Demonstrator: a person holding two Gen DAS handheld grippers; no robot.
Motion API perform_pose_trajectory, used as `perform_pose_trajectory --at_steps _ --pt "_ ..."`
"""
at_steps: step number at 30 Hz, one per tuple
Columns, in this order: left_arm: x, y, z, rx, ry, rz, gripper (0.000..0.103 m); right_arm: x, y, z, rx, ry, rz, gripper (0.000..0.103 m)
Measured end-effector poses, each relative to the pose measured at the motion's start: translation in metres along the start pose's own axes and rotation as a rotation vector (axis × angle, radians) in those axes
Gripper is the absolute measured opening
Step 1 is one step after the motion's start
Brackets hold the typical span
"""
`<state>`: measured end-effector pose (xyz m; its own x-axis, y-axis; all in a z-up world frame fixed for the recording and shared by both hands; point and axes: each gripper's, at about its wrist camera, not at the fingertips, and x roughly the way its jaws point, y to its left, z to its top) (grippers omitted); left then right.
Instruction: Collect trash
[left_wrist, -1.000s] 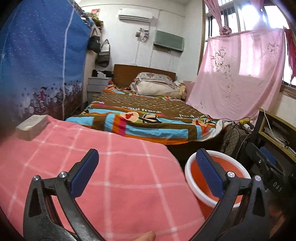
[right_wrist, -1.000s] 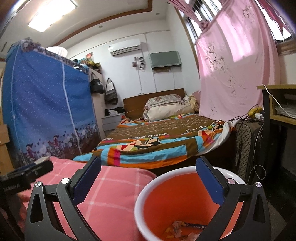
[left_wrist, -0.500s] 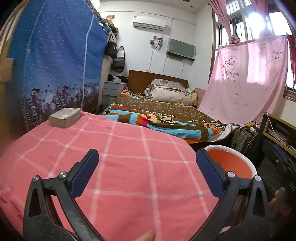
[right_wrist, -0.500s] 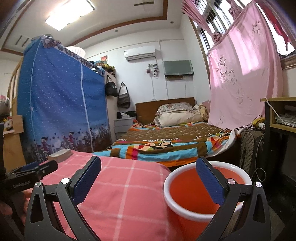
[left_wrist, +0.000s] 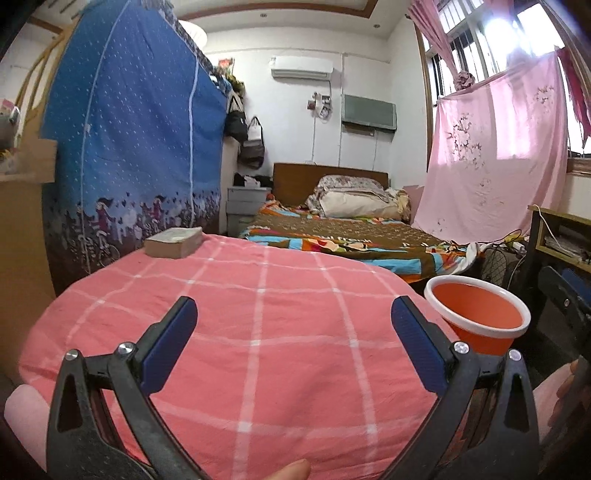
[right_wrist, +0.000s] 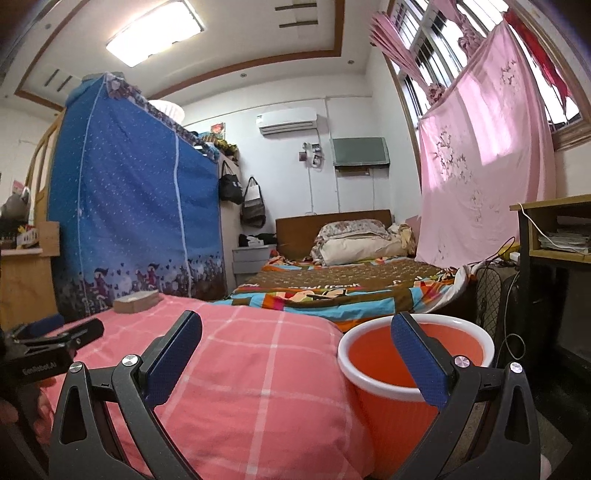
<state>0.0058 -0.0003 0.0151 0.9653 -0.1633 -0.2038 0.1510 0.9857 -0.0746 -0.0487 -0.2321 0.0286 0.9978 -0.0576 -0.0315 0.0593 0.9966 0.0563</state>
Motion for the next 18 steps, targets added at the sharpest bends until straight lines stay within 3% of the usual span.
perform_pose_trajectory --at_steps 6,18 --pt "-0.004 0.005 -0.007 -0.001 -0.013 0.005 0.103 -0.006 0.003 -0.011 -0.011 -0.024 0.003 0.103" --pt "-0.006 0.005 -0.013 0.001 -0.005 0.012 0.103 0.0 0.001 -0.022 0.005 0.026 -0.007 0.103"
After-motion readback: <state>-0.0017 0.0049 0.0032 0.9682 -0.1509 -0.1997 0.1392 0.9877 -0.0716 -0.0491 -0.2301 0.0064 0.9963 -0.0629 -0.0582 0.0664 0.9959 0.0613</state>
